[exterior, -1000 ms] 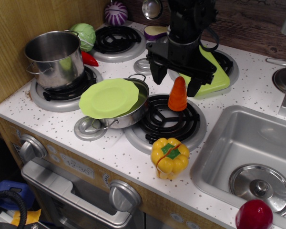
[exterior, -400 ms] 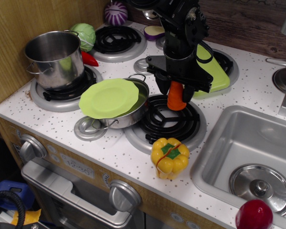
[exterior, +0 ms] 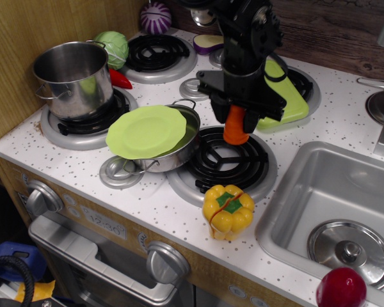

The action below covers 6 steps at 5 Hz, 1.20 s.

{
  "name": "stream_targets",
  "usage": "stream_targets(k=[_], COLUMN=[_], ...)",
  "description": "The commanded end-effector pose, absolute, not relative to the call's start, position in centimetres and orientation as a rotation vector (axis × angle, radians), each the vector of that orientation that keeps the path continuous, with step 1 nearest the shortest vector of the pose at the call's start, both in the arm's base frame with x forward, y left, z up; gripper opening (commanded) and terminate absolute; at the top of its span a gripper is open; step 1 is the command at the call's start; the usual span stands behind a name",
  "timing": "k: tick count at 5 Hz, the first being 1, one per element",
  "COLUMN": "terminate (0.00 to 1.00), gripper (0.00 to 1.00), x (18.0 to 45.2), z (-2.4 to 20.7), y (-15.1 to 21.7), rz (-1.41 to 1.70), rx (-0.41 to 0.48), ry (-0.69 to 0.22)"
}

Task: Put carrot on cutting board

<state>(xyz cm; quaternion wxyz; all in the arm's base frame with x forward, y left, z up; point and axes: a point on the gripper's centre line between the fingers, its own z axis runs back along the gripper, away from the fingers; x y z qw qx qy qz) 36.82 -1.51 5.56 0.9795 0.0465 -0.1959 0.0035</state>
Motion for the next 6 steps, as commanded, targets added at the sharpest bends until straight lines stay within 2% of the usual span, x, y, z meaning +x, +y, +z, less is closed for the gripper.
stream_targets(k=[1, 2, 4, 6], terminate=[0.00, 0.00, 0.00, 0.00], gripper=[0.00, 0.00, 0.00, 0.00], x=[39.6, 40.8, 42.9, 45.5], z=[8.2, 8.5, 7.7, 6.8], y=[-0.8, -0.8, 0.0, 0.1], rz=[-0.021, -0.052, -0.182, -0.220], rx=[0.125, 0.135, 0.130, 0.101], ry=[-0.503, -0.525, -0.515, -0.559])
